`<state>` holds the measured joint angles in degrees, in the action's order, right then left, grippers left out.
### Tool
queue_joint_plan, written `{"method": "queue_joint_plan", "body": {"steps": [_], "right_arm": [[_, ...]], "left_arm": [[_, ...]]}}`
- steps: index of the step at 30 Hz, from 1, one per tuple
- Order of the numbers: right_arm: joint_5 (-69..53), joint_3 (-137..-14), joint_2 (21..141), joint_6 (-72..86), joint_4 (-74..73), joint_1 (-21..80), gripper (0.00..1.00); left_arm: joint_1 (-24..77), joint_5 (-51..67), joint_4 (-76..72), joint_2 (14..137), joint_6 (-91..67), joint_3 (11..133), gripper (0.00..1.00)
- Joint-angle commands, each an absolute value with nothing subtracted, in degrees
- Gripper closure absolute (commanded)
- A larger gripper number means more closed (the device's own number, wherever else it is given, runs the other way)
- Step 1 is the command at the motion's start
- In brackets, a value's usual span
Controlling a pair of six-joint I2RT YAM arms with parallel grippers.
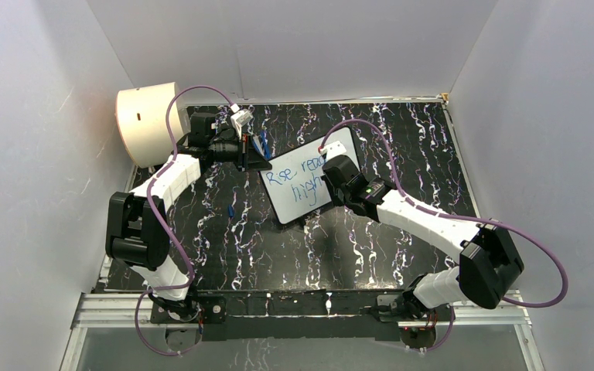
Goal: Write a sentence on the whiteboard
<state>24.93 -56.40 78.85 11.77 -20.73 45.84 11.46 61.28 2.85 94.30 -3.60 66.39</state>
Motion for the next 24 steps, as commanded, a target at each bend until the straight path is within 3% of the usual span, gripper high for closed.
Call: {"method": "queue_joint_plan", "body": {"steps": [1, 24], "right_arm": [[26.16, -57.81, 77.04, 10.75, -15.12, 45.28, 1.0], [22.14, -57.76, 75.62, 9.93, -13.78, 45.34, 1.0]], "left_arm": [[12.7, 62.22, 5.71, 94.14, -2.37, 67.21, 1.0], [12.74, 62.15, 5.71, 94.14, -2.46, 67.18, 1.0]]}}
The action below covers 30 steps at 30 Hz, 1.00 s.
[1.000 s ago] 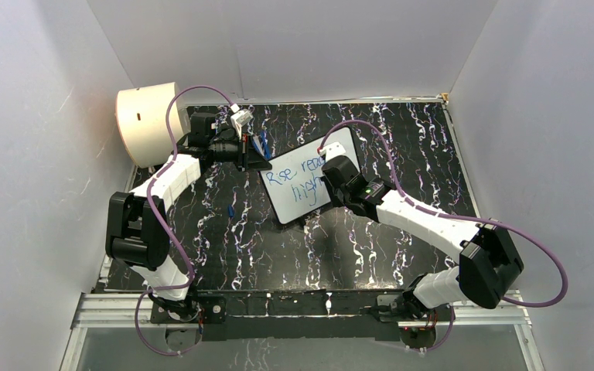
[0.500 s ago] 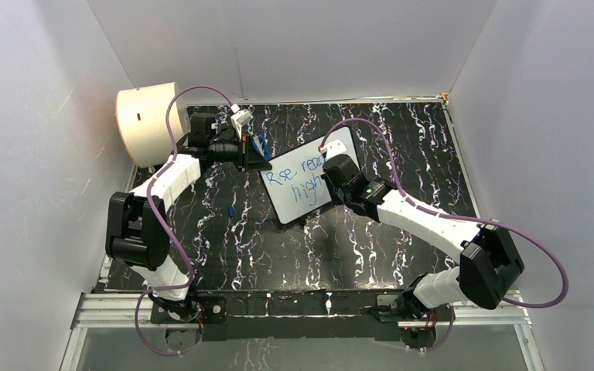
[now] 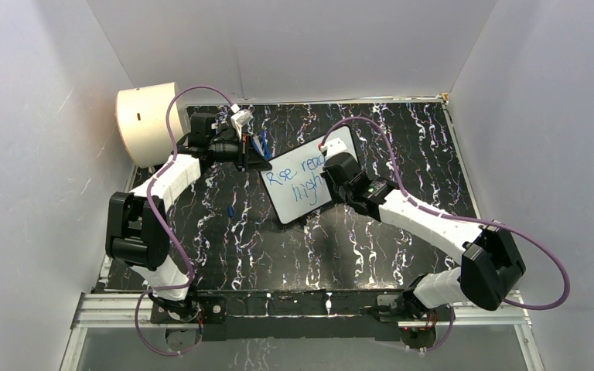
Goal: Write a sentence on the whiteboard
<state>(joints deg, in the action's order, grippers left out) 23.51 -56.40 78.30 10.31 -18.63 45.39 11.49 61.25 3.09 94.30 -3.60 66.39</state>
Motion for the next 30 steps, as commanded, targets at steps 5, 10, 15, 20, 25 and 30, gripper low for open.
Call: {"method": "queue_joint_plan", "body": {"steps": [5, 10, 15, 20, 25, 30], "right_arm": [[21.84, -57.81, 75.7, 9.84, -13.99, 45.33, 1.0], [21.12, -57.79, 76.44, 10.24, -15.57, 45.28, 1.0], [20.88, -57.14, 77.2, 11.2, -17.94, 45.35, 1.0], [20.51, -55.88, 77.16, 11.93, -19.17, 45.3, 1.0], [19.99, -55.4, 77.53, 12.11, -20.11, 45.3, 1.0], [19.63, -55.28, 78.53, 12.04, -20.73, 45.28, 1.0]], "left_arm": [[12.74, 62.14, 5.67, 94.12, -2.46, 67.16, 1.0], [12.74, 62.09, 5.71, 94.18, -2.46, 67.25, 1.0], [12.74, 62.05, 5.71, 94.15, -2.46, 67.26, 1.0], [12.72, 62.05, 5.71, 94.13, -2.46, 67.32, 1.0], [12.7, 62.05, 5.71, 94.13, -2.46, 67.24, 1.0], [12.74, 62.05, 5.71, 94.14, -2.4, 67.26, 1.0]]}}
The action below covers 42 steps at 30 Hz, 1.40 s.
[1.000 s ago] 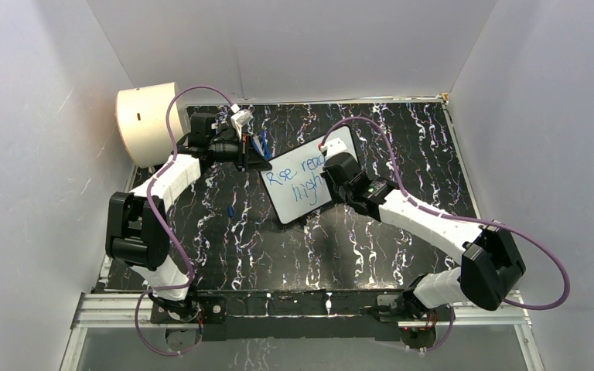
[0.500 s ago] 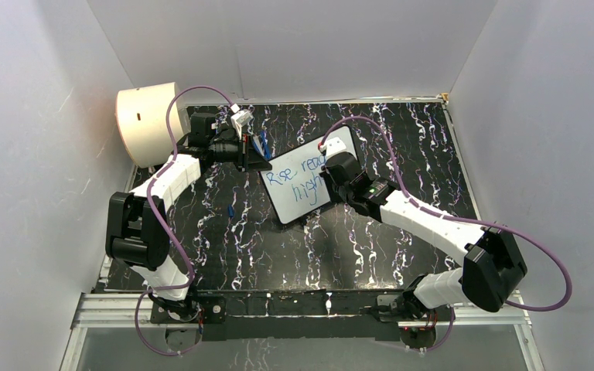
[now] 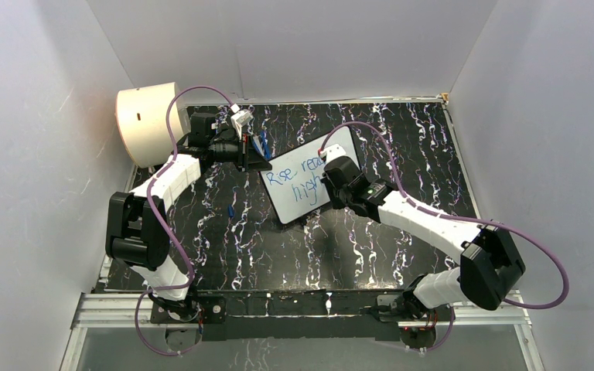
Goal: Write a sentence on the whiteboard
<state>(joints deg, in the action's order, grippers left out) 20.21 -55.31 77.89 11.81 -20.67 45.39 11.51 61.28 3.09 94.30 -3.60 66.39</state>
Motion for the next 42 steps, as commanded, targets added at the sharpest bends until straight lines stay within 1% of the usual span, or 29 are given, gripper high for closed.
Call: {"method": "queue_joint_plan", "body": {"steps": [1, 14, 42], "right_arm": [[19.68, -55.28, 78.76, 12.04, -20.76, 45.27, 1.0], [24.21, -54.99, 73.56, 12.28, -16.57, 45.35, 1.0], [24.17, -57.41, 77.2, 11.34, -13.43, 45.35, 1.0]], "left_arm": [[12.74, 62.05, 5.71, 94.13, -2.45, 67.29, 1.0], [12.74, 61.96, 5.8, 94.15, -2.37, 67.24, 1.0], [12.74, 62.14, 5.89, 94.16, -2.3, 67.29, 1.0]]}}
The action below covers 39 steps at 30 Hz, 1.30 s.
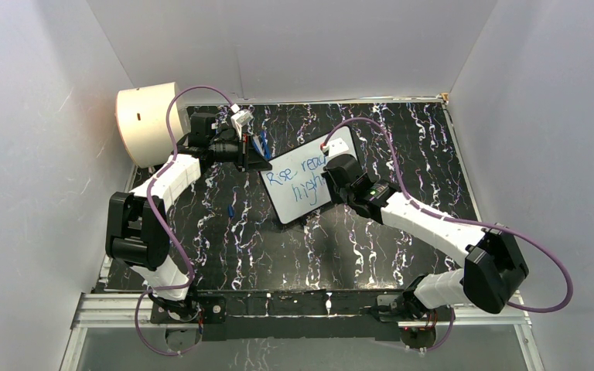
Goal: Write a sentence on the whiteboard
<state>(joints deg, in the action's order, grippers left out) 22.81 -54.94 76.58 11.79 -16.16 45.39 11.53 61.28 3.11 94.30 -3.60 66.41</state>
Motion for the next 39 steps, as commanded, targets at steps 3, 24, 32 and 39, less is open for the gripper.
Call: {"method": "queue_joint_plan", "body": {"steps": [3, 24, 32, 39], "right_arm": [[24.16, -57.56, 77.49, 11.32, -13.46, 45.29, 1.0], [20.1, -57.04, 78.48, 10.9, -17.22, 45.29, 1.0], [19.34, -56.11, 78.74, 11.31, -18.46, 45.35, 1.0], [20.42, -55.83, 79.43, 11.01, -19.66, 45.25, 1.0]], "left_arm": [[12.73, 62.14, 5.89, 94.13, -2.29, 67.24, 1.0], [12.74, 62.14, 5.9, 94.16, -2.3, 67.34, 1.0], [12.74, 62.13, 5.95, 94.22, -2.29, 67.38, 1.0], [12.74, 62.14, 5.91, 94.28, -2.35, 67.4, 1.0]]}}
